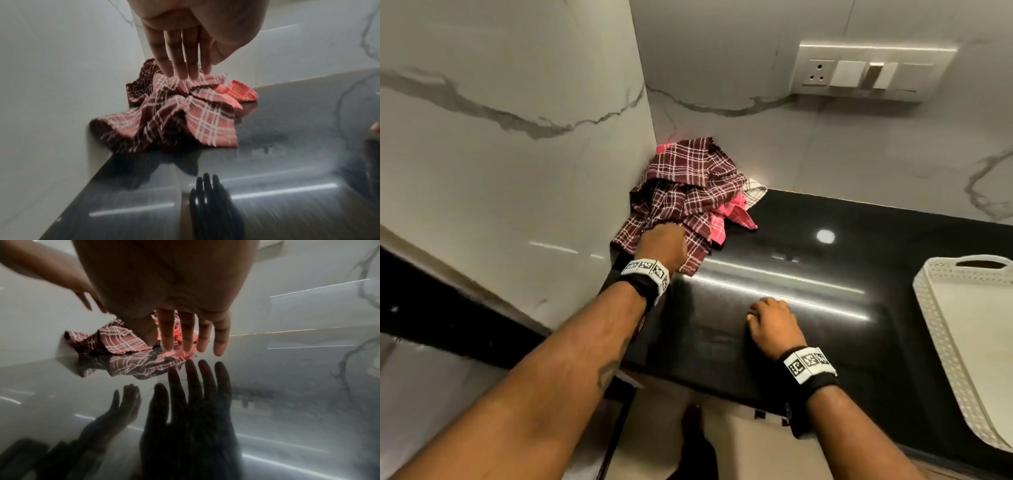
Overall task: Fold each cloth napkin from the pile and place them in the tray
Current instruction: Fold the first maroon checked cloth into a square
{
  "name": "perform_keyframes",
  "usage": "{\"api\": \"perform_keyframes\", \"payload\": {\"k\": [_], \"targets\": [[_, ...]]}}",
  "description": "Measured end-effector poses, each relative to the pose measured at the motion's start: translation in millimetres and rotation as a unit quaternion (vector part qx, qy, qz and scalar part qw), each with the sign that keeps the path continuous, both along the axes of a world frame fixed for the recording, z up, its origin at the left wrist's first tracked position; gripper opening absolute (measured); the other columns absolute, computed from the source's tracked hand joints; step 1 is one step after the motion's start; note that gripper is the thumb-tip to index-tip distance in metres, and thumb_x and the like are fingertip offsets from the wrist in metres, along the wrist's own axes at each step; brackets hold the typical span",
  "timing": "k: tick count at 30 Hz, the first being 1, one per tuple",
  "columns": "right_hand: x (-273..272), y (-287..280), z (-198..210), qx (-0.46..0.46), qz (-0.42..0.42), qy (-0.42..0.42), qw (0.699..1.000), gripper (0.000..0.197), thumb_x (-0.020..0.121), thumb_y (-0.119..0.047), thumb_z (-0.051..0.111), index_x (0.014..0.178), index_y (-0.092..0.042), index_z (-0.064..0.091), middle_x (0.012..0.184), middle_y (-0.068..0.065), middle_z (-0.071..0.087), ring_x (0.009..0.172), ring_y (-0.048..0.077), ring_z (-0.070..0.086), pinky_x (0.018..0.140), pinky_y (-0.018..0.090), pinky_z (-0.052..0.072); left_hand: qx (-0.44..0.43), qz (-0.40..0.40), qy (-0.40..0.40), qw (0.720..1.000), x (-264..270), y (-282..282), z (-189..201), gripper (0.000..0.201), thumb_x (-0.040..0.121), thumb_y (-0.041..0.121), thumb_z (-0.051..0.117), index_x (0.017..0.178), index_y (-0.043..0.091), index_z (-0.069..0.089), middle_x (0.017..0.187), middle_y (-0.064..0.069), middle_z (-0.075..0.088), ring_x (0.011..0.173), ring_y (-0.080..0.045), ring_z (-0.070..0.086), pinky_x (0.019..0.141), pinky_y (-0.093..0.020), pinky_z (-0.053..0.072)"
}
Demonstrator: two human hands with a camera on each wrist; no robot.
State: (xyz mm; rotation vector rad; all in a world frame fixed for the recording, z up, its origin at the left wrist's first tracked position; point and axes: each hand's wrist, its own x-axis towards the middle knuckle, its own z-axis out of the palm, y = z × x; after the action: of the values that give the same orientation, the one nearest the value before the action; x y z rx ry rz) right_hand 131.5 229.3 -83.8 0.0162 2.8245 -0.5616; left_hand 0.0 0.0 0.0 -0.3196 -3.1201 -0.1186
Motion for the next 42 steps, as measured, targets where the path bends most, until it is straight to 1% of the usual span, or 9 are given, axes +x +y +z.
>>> {"api": "perform_keyframes", "payload": {"k": [9, 15, 20, 26, 29, 31, 34, 38, 42], "targets": [[-60, -18, -19, 0.09, -0.007, -0.062, 0.994, 0.057, 0.095, -0.048, 0.047, 0.148, -0.034, 0.032, 0.16, 0.004, 0.016, 0.144, 0.038, 0.016, 0.113, 0.063, 0.023, -0.024, -0.002, 0.08, 0.997, -154, -21, -5, 0.047, 0.085, 0.008, 0.061, 0.131, 0.009, 0.05, 0.135, -0.013, 0.051, 0.124, -0.033, 0.047, 0.108, -0.049, 0.04], [-61, -16, -15, 0.077, -0.028, -0.089, 0.993, 0.061, 0.098, -0.053, 0.044, 0.154, -0.041, 0.023, 0.167, -0.003, 0.005, 0.152, 0.034, 0.003, 0.119, 0.059, 0.014, 0.061, -0.005, 0.139, 0.988, -173, -26, 7, 0.014, 0.097, 0.021, 0.055, 0.097, 0.012, 0.065, 0.093, -0.01, 0.068, 0.083, -0.032, 0.063, 0.08, -0.043, 0.05], [-62, -14, -14, 0.074, -0.028, -0.084, 0.993, 0.063, 0.096, -0.056, 0.045, 0.154, -0.043, 0.023, 0.167, -0.005, 0.008, 0.151, 0.032, 0.007, 0.119, 0.058, 0.017, 0.139, -0.043, 0.194, 0.97, -173, -28, 51, 0.018, 0.102, 0.025, 0.046, 0.105, 0.014, 0.06, 0.089, -0.008, 0.066, 0.071, -0.03, 0.061, 0.061, -0.036, 0.047], [-60, -3, 1, -0.008, -0.024, -0.097, 0.995, 0.077, 0.09, -0.059, 0.057, 0.155, -0.036, 0.022, 0.165, 0.002, 0.019, 0.15, 0.031, 0.018, 0.119, 0.053, 0.023, 0.119, -0.319, -0.01, 0.94, -76, 44, 84, 0.024, 0.103, 0.04, 0.036, 0.099, 0.023, 0.053, 0.076, 0.011, 0.052, 0.063, -0.006, 0.049, 0.057, -0.023, 0.042], [-46, 14, 22, -0.221, -0.173, 0.003, 0.96, 0.093, 0.089, -0.046, 0.068, 0.157, -0.031, 0.008, 0.151, 0.008, 0.046, 0.131, 0.028, 0.052, 0.107, 0.045, 0.044, 0.067, -0.364, -0.1, 0.924, -14, 80, 51, 0.019, 0.101, 0.042, 0.043, 0.099, 0.025, 0.053, 0.084, 0.003, 0.061, 0.071, -0.016, 0.056, 0.07, -0.034, 0.051], [-27, 26, 35, -0.255, -0.218, 0.113, 0.935, 0.105, 0.085, -0.029, 0.076, 0.158, -0.031, 0.0, 0.156, 0.007, 0.037, 0.135, 0.025, 0.046, 0.109, 0.043, 0.042, 0.057, -0.372, -0.134, 0.917, 19, 94, 30, 0.018, 0.101, 0.04, 0.045, 0.103, 0.024, 0.054, 0.09, -0.001, 0.065, 0.078, -0.02, 0.06, 0.074, -0.038, 0.053], [5, 50, 46, -0.21, -0.107, 0.266, 0.935, 0.097, 0.076, -0.004, 0.078, 0.155, -0.023, 0.023, 0.154, 0.004, 0.035, 0.138, 0.016, 0.035, 0.11, 0.036, 0.035, 0.072, -0.377, -0.123, 0.915, 56, 108, 22, 0.015, 0.1, 0.035, 0.047, 0.11, 0.024, 0.05, 0.096, -0.006, 0.069, 0.085, -0.029, 0.066, 0.076, -0.042, 0.054], [38, 80, 55, -0.101, 0.074, 0.358, 0.925, 0.026, 0.08, -0.014, 0.07, 0.104, -0.024, 0.068, 0.095, -0.005, 0.07, 0.091, 0.016, 0.062, 0.084, 0.028, 0.04, 0.096, -0.379, -0.09, 0.916, 88, 117, 37, 0.01, 0.099, 0.028, 0.049, 0.108, 0.025, 0.054, 0.094, -0.002, 0.068, 0.082, -0.024, 0.064, 0.075, -0.039, 0.053], [77, 110, 78, -0.202, -0.019, 0.306, 0.93, 0.017, 0.082, -0.018, 0.07, 0.097, -0.021, 0.076, 0.091, -0.007, 0.073, 0.085, 0.011, 0.066, 0.079, 0.023, 0.049, 0.138, -0.342, -0.078, 0.926, 115, 118, 41, 0.014, 0.099, 0.029, 0.052, 0.105, 0.023, 0.062, 0.094, 0.004, 0.068, 0.084, -0.015, 0.063, 0.08, -0.039, 0.054]]}}
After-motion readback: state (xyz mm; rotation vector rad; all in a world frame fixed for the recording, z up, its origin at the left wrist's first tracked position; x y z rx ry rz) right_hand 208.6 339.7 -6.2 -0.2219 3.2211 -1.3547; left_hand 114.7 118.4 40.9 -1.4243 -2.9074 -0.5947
